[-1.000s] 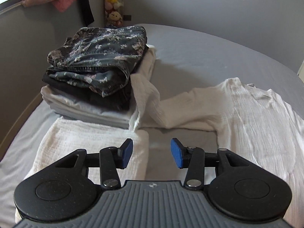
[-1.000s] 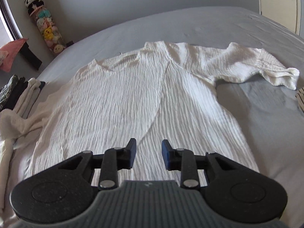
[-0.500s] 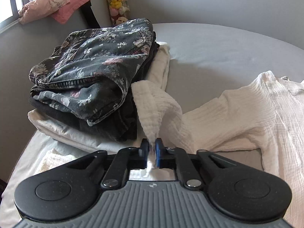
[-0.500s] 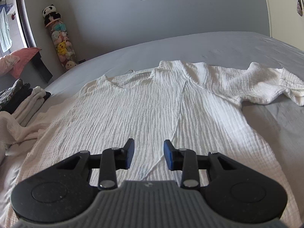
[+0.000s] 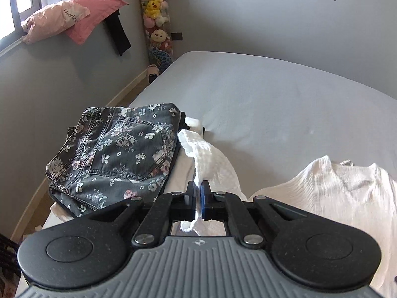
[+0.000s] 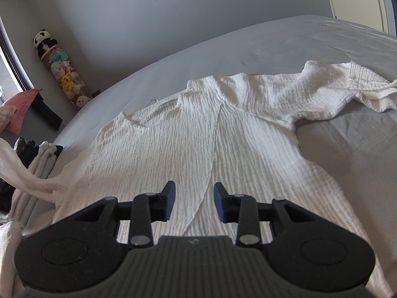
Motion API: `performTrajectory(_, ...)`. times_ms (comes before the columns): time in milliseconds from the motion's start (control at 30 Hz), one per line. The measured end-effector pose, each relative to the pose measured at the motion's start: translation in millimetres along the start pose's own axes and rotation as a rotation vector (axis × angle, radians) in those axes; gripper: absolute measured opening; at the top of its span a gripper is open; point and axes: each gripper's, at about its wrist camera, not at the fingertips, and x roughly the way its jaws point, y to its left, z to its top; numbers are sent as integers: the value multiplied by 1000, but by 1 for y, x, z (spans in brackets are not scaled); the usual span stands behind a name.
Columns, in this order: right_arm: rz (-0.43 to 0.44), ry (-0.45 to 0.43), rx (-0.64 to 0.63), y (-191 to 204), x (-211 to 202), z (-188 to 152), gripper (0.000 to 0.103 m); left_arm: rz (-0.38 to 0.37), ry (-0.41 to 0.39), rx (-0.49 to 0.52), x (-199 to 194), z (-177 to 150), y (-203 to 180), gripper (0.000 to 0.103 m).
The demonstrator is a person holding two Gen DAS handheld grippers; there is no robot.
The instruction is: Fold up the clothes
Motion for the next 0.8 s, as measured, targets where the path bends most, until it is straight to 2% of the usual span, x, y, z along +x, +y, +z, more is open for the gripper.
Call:
performTrajectory(67,10,-10,23,-4,-3,3,37,16,-1,28,-13,15,-22,4)
performTrajectory(200,15,-17,65,-14,-4,9,37,-45,9,112,-34,35,-88,4)
performTrajectory(367,-64,-8,54,-23,-2,17,37,-98,28,219,-42,43,-179,4)
performTrajectory(500,-121,-20,32,-29,-5,23,37,-128,76,287,-22,32,-247,4)
performTrajectory(633,-105,-33,56,-36,-7,27,37,-170,143,291,13,9,-298,4)
performTrajectory(800,-85,-8,90,-44,2,27,37,-214,253,298,63,-30,-340,4)
